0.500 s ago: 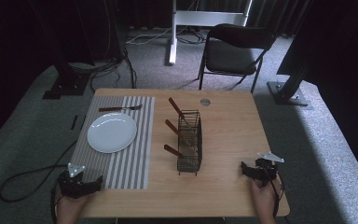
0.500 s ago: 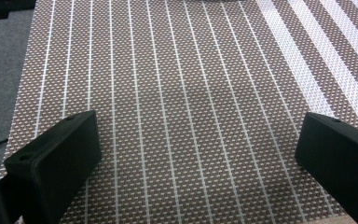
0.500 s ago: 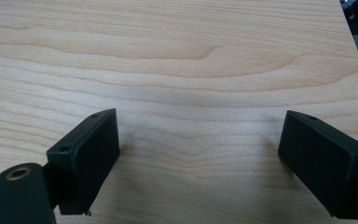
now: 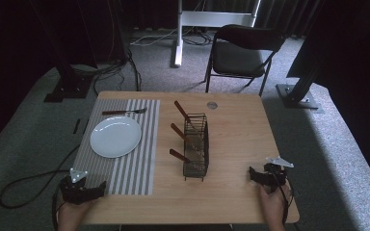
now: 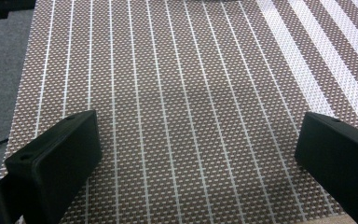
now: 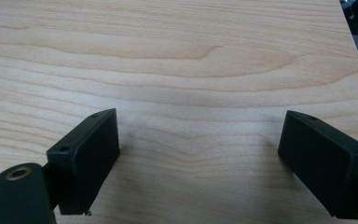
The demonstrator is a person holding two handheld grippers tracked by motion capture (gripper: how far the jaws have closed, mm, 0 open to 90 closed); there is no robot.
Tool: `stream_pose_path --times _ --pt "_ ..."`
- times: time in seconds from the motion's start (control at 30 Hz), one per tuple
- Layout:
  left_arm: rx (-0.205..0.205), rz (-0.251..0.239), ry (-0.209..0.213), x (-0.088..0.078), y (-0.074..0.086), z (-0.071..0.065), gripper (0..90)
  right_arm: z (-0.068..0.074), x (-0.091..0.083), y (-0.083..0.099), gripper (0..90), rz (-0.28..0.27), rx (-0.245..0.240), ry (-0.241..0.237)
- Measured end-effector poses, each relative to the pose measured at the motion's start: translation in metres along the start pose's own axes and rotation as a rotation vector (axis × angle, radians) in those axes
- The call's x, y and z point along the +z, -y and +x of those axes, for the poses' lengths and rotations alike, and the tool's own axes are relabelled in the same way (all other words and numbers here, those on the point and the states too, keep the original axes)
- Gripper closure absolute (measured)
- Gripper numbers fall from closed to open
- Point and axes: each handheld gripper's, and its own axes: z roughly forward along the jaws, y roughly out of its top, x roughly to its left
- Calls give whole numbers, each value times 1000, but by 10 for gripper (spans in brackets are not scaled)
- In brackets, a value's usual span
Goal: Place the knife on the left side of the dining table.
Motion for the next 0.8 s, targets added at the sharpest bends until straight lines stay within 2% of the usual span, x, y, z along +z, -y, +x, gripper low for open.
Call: stream_pose_path --times 0.33,0.67,0.7,0.8 --pt "-4 -3 -1 0 0 0 8 0 0 0 116 0 -1 0" --pt "-2 19 -3 -3 -2 -1 53 0 0 0 116 0 -1 0" --pt "3 20 14 -4 -2 -2 53 0 0 0 116 0 -1 0" --pt "14 25 30 -5 -4 -4 53 0 0 0 116 0 -1 0"
